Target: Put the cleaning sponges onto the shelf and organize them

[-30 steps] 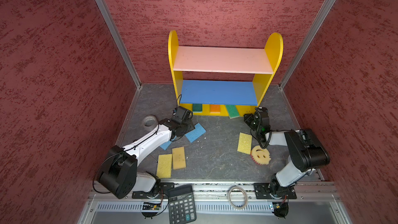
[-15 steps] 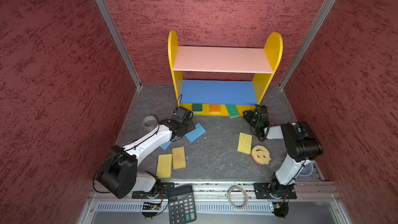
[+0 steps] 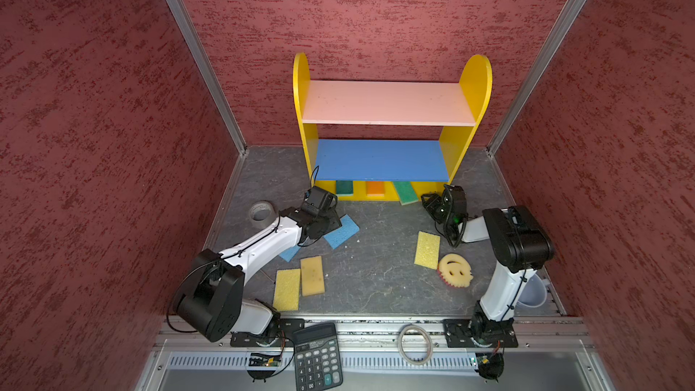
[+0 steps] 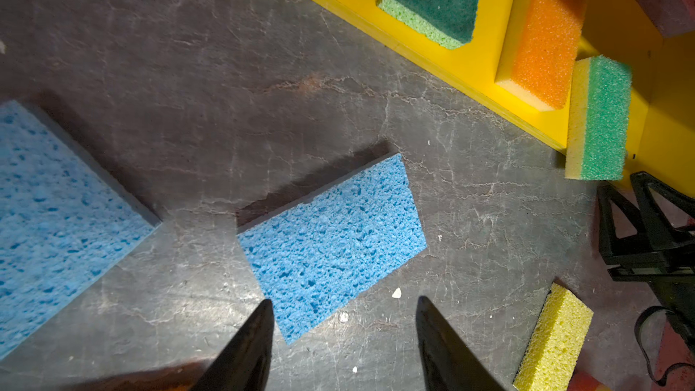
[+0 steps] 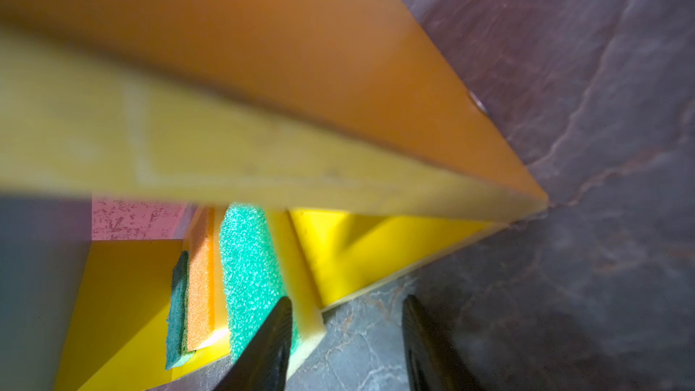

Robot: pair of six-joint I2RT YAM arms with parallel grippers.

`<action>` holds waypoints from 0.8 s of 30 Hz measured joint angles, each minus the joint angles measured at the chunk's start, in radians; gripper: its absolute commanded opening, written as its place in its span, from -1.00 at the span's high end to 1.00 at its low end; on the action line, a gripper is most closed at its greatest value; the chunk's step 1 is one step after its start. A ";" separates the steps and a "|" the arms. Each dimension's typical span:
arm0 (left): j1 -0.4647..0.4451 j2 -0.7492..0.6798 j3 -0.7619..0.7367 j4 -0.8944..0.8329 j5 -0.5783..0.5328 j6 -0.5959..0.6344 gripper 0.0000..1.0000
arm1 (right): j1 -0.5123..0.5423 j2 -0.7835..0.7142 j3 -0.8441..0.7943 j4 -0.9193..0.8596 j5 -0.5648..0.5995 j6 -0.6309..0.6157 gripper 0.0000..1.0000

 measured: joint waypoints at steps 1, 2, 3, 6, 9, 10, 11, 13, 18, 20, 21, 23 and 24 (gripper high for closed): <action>0.003 0.004 -0.002 0.002 0.000 0.000 -0.20 | 0.000 0.002 0.000 0.003 -0.001 0.003 0.19; 0.004 0.012 -0.002 0.004 0.001 0.001 -0.20 | 0.000 0.005 0.000 0.006 -0.002 0.007 0.21; 0.005 0.020 -0.002 0.008 0.001 0.001 -0.20 | 0.000 0.008 0.000 0.011 -0.003 0.010 0.21; 0.004 0.044 -0.002 0.017 0.003 0.002 -0.19 | 0.000 0.008 -0.002 0.018 -0.008 0.025 0.21; 0.005 0.057 -0.002 0.018 0.004 0.004 -0.17 | 0.002 0.007 -0.003 0.019 -0.019 0.051 0.21; 0.005 0.057 -0.002 0.019 0.005 0.004 -0.17 | 0.005 0.006 -0.005 0.018 -0.018 0.056 0.21; 0.005 0.055 -0.002 0.023 0.004 0.004 -0.17 | 0.010 0.002 -0.010 0.016 -0.017 0.062 0.20; 0.004 0.045 -0.008 0.045 0.004 0.003 -0.18 | 0.023 -0.012 -0.019 -0.005 -0.007 0.064 0.19; 0.017 0.014 -0.045 0.086 0.014 -0.021 -0.18 | 0.105 -0.052 -0.021 -0.053 -0.036 0.018 0.10; 0.026 0.015 -0.046 0.088 0.022 -0.019 -0.19 | 0.122 -0.069 -0.020 -0.069 -0.034 -0.001 -0.06; 0.030 0.016 -0.046 0.091 0.025 -0.018 -0.20 | 0.125 -0.076 -0.020 -0.076 -0.029 -0.010 -0.12; 0.037 0.025 -0.043 0.096 0.041 -0.015 -0.20 | 0.132 -0.083 -0.015 -0.090 -0.018 -0.023 -0.18; 0.039 0.031 -0.042 0.099 0.048 -0.014 -0.20 | 0.137 -0.083 -0.010 -0.099 -0.014 -0.027 -0.18</action>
